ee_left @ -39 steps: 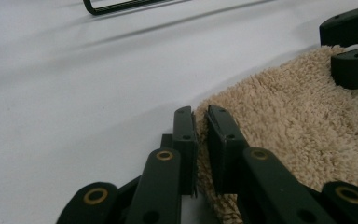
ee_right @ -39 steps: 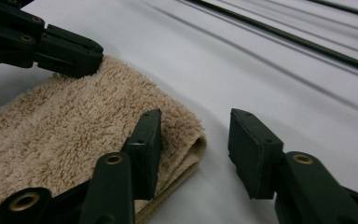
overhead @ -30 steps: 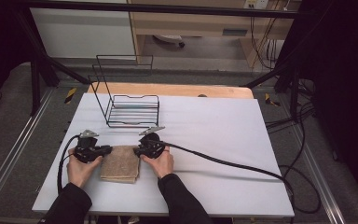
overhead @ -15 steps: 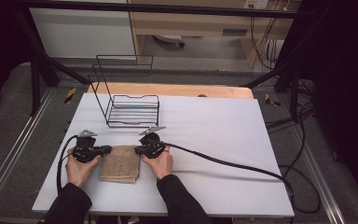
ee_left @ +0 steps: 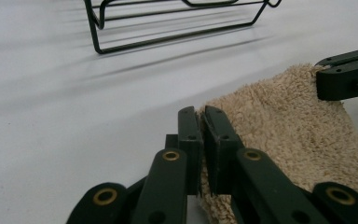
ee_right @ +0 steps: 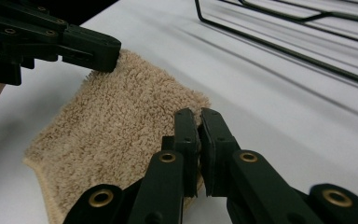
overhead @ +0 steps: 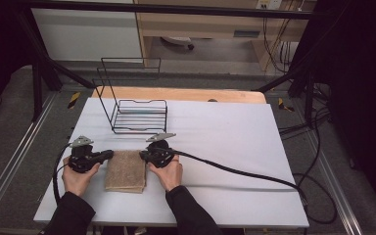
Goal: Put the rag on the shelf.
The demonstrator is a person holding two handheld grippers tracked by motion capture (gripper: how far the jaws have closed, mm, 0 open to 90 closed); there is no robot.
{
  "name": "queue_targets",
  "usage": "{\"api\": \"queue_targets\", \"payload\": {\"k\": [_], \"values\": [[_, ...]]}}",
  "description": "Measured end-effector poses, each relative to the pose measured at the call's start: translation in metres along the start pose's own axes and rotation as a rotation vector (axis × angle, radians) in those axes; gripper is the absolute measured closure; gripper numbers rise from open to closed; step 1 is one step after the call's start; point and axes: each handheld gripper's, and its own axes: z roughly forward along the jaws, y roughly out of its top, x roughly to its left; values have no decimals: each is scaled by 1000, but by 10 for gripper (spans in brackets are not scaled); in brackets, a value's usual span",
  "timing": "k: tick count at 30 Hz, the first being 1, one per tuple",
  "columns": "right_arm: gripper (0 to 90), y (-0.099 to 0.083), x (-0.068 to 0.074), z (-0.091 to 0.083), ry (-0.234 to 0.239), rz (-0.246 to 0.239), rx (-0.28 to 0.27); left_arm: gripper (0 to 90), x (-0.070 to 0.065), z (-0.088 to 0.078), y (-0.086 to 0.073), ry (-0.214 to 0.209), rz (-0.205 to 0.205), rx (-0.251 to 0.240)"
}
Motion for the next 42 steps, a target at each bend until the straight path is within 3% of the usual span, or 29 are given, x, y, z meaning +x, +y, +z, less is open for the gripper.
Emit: {"api": "queue_targets", "payload": {"k": [14,31,42], "values": [[864,3,16,-23,16,-46,-77,855,-13,-22,2,7,46,-69],[867,15,25,-54,6,-109,-164,857,-29,-43,13,0,66,-165],[868,19,29,-66,7,-129,-197,860,-36,-51,18,1,76,-213]]}}
